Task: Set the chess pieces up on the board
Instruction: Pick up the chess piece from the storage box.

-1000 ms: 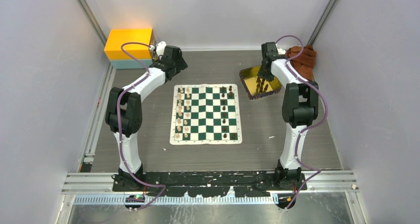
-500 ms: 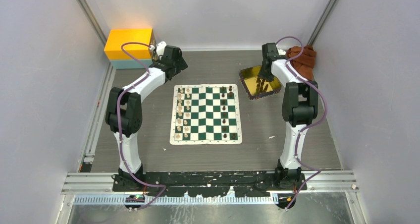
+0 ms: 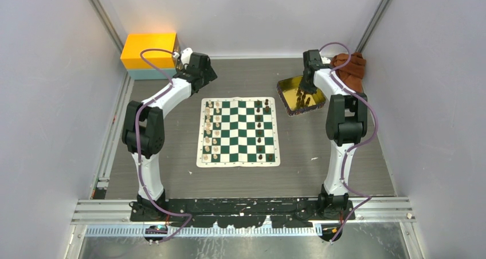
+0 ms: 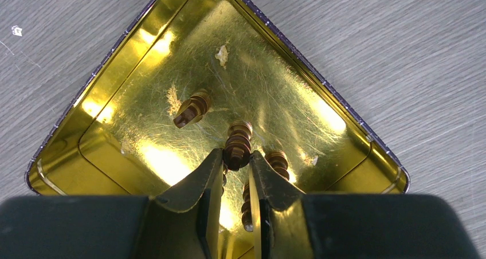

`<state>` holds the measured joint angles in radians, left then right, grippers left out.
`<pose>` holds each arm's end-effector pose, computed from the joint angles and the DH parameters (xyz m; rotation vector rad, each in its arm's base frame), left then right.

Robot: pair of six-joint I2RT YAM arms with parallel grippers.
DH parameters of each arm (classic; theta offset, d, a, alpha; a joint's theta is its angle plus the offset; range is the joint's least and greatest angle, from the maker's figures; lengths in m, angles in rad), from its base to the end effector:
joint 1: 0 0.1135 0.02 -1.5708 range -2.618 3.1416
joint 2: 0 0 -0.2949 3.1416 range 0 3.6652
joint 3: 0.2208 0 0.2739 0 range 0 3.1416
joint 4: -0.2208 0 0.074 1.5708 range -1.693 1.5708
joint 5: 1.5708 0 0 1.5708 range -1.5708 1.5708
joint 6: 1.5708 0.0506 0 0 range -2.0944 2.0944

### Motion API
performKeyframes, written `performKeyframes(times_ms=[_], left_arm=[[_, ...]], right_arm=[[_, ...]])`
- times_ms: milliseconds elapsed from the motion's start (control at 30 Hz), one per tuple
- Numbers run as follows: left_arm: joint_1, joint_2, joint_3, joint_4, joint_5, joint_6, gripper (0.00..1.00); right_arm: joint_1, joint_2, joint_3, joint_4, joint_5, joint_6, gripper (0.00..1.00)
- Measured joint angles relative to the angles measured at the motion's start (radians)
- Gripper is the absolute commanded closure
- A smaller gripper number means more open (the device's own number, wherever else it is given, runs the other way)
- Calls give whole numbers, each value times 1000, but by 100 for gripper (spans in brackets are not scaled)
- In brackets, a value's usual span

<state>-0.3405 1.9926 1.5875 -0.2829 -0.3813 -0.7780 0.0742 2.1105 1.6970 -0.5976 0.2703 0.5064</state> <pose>0.4808 -0.1504 0.2555 -0.6728 2.1027 -0.1915 0.5052 0.0240 0.2100 0.6388 2.4488 -0.1215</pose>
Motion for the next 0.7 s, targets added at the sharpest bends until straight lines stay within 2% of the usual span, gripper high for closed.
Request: performKeyframes(times_ms=[67,700], left_arm=[[0,0,0,0,1,0,20],[-8,0,11,-6,7,0,21]], right_arm=[[0,0,0,0,0,0,99],[-5,0,0,37,32,-42,99]])
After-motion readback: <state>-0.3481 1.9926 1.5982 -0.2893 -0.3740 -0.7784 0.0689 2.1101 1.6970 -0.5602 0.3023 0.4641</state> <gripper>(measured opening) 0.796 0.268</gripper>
